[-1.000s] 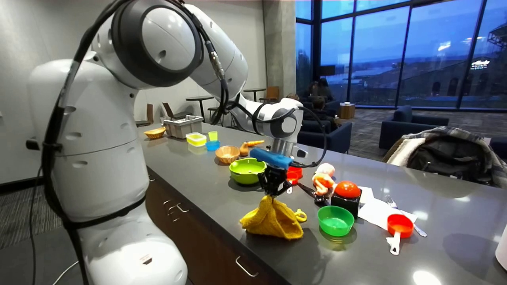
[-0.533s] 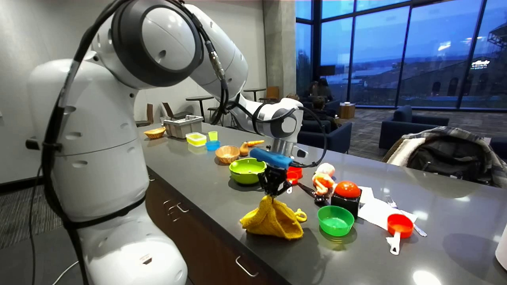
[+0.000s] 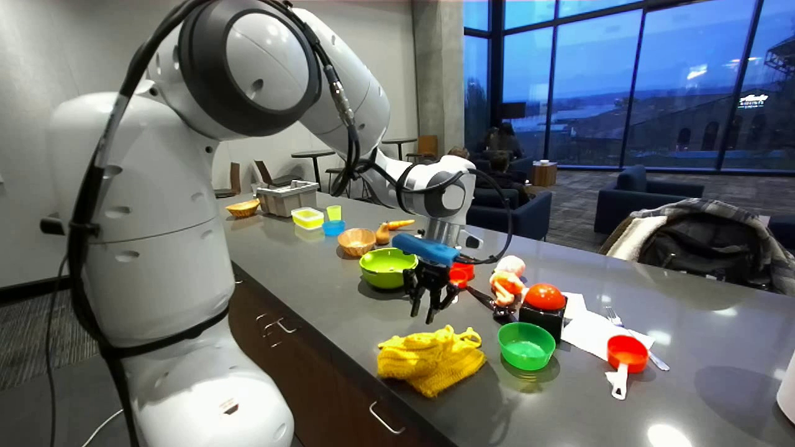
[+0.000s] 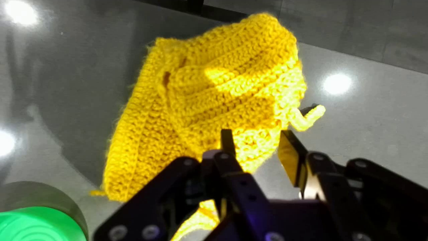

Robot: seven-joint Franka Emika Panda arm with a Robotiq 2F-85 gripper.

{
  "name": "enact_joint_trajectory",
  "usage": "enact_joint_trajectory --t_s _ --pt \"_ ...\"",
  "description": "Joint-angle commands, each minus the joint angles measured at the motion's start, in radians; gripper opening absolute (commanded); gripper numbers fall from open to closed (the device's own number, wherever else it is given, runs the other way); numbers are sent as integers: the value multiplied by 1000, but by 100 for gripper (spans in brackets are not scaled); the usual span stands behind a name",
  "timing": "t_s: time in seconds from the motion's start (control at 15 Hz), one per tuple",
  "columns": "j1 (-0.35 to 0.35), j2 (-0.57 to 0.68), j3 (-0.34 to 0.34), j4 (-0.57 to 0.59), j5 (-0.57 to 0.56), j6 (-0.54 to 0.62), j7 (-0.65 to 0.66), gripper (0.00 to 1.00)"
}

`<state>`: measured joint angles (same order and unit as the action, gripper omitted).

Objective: Unfold the yellow cloth

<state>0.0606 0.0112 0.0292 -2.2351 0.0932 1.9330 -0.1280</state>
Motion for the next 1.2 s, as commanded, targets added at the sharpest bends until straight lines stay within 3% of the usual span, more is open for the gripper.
enact_joint_trajectory --t_s 0.0,0.27,0.73,1.13 --pt "-5 -28 7 0 6 -9 -17 72" --pt "-10 -64 3 -8 1 -2 -7 99" --pt "-78 -147 -60 -132 28 19 47 100" --pt "-110 -153 -100 -196 103 -46 16 100"
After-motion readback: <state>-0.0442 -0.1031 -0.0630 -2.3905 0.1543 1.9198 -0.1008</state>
